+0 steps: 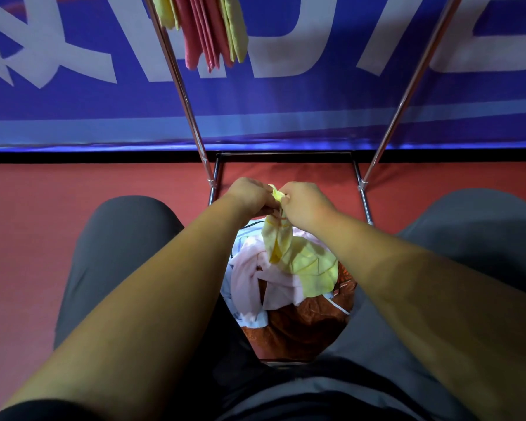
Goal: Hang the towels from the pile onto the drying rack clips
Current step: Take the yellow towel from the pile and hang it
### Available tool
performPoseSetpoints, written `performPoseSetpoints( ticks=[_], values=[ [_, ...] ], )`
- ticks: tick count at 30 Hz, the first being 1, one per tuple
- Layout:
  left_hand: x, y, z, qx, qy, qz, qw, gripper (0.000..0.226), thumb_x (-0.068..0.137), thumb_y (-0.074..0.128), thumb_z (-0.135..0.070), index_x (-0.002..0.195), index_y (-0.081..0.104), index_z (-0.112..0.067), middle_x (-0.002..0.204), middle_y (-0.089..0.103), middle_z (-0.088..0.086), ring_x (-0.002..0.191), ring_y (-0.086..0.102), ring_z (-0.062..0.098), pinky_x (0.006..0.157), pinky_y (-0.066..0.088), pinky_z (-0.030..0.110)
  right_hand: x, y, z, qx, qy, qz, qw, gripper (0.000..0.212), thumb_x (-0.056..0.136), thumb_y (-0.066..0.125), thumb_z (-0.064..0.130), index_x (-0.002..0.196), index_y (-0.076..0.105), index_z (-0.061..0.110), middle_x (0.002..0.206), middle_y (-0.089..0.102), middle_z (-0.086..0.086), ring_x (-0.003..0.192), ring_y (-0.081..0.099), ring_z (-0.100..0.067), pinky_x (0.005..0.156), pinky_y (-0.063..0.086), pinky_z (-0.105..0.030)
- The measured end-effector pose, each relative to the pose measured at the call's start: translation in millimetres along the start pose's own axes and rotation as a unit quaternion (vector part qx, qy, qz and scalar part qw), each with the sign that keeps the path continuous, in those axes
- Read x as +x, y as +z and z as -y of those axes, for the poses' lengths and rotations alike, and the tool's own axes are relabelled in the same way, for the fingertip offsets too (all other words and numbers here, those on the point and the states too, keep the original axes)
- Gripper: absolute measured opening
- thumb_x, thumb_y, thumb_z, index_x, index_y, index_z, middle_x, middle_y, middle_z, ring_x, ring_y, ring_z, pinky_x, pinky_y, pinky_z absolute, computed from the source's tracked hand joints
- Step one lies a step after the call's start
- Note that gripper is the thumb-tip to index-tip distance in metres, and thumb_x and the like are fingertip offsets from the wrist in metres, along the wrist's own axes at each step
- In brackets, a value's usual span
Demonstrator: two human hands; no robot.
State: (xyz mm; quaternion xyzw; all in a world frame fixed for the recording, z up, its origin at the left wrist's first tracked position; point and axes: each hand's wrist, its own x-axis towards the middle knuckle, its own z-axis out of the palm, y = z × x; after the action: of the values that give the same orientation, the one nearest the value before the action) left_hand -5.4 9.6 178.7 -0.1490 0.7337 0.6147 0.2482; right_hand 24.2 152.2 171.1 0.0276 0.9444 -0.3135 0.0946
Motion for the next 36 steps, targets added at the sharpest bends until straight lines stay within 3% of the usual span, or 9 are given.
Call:
performPoseSetpoints(
  ticks=[4,9,14,19,23,26,29,32,36],
  values=[
    [1,-2,0,-0.019,0.004,0.011,1.000,0.032,0.078,0.069,0.030,0.089,0.069,0.001,0.103,0.069,0.027,0.084,0.070,0.034,0.071,0.064,0.034,-1,6,-1,-0.019,-0.021,0.023,0.999,0.026,0.094,0.055,0.010,0.110,0.075,0.016,0.104,0.077,-0.011,0.098,0.071,-0.032,0.081,0.055,-0.033],
    [2,-3,0,-0.033,-0.004,0.003,0.999,0.041,0.080,0.070,0.028,0.117,0.068,0.010,0.118,0.069,0.036,0.094,0.073,0.042,0.074,0.065,0.040,1,5,-4,-0.021,-0.036,0.033,0.999,0.023,0.091,0.064,0.010,0.110,0.075,0.016,0.104,0.076,-0.008,0.098,0.071,-0.030,0.083,0.058,-0.037],
    [0,-4,-2,-0.035,-0.007,-0.007,0.999,0.024,0.083,0.077,0.018,0.092,0.064,0.000,0.104,0.069,0.031,0.086,0.073,0.039,0.073,0.065,0.037,5,2,-6,-0.014,-0.036,0.007,0.999,0.020,0.093,0.070,0.020,0.112,0.077,0.021,0.102,0.078,-0.005,0.095,0.072,-0.025,0.084,0.058,-0.036],
    [8,-8,-6,0.034,0.026,-0.002,0.999,0.059,0.082,0.085,0.008,0.134,0.060,-0.007,0.104,0.071,0.021,0.079,0.073,0.030,0.073,0.067,0.036,11,-5,-10,0.034,-0.023,-0.007,0.999,0.012,0.095,0.067,0.015,0.095,0.077,0.021,0.082,0.073,0.003,0.078,0.070,-0.017,0.060,0.047,-0.020],
    [6,-14,-13,0.149,0.098,0.014,0.984,0.048,0.092,0.080,-0.003,0.136,0.067,-0.013,0.088,0.058,0.004,0.071,0.060,0.013,0.057,0.052,0.015,11,-16,-10,0.097,-0.023,-0.011,0.995,0.016,0.096,0.069,0.017,0.093,0.073,0.032,0.078,0.068,0.016,0.072,0.062,-0.002,0.057,0.041,-0.012],
    [4,-19,-15,0.181,0.108,0.057,0.976,0.028,0.094,0.080,-0.011,0.121,0.074,-0.012,0.094,0.073,0.014,0.070,0.074,0.010,0.069,0.064,0.026,10,-27,-6,0.112,-0.039,-0.026,0.993,0.014,0.093,0.069,0.017,0.097,0.077,0.028,0.075,0.066,0.016,0.067,0.057,0.007,0.058,0.038,-0.013],
    [12,-28,-10,0.263,0.119,0.051,0.956,0.032,0.069,0.090,-0.047,0.092,0.077,-0.028,0.090,0.079,0.008,0.087,0.077,0.026,0.090,0.064,0.049,3,-42,0,0.123,-0.059,-0.048,0.989,0.019,0.091,0.066,0.010,0.098,0.078,0.023,0.070,0.063,0.015,0.059,0.056,0.012,0.056,0.035,-0.008],
    [-5,-32,-24,0.321,0.154,0.001,0.935,0.025,0.083,0.086,-0.041,0.084,0.069,-0.023,0.083,0.072,0.002,0.076,0.065,0.019,0.075,0.055,0.029,-5,-65,8,0.131,-0.067,-0.073,0.986,0.019,0.089,0.065,0.011,0.097,0.078,0.023,0.068,0.065,0.013,0.058,0.057,0.010,0.057,0.037,-0.008],
    [-27,-40,-54,0.253,0.224,-0.065,0.939,0.011,0.097,0.073,-0.021,0.088,0.069,-0.016,0.076,0.069,0.001,0.073,0.059,0.017,0.068,0.048,0.029,-7,-116,26,0.135,-0.052,-0.127,0.981,0.018,0.090,0.061,0.020,0.096,0.076,0.027,0.078,0.073,0.008,0.076,0.066,-0.006,0.064,0.045,-0.014]
  ],
)
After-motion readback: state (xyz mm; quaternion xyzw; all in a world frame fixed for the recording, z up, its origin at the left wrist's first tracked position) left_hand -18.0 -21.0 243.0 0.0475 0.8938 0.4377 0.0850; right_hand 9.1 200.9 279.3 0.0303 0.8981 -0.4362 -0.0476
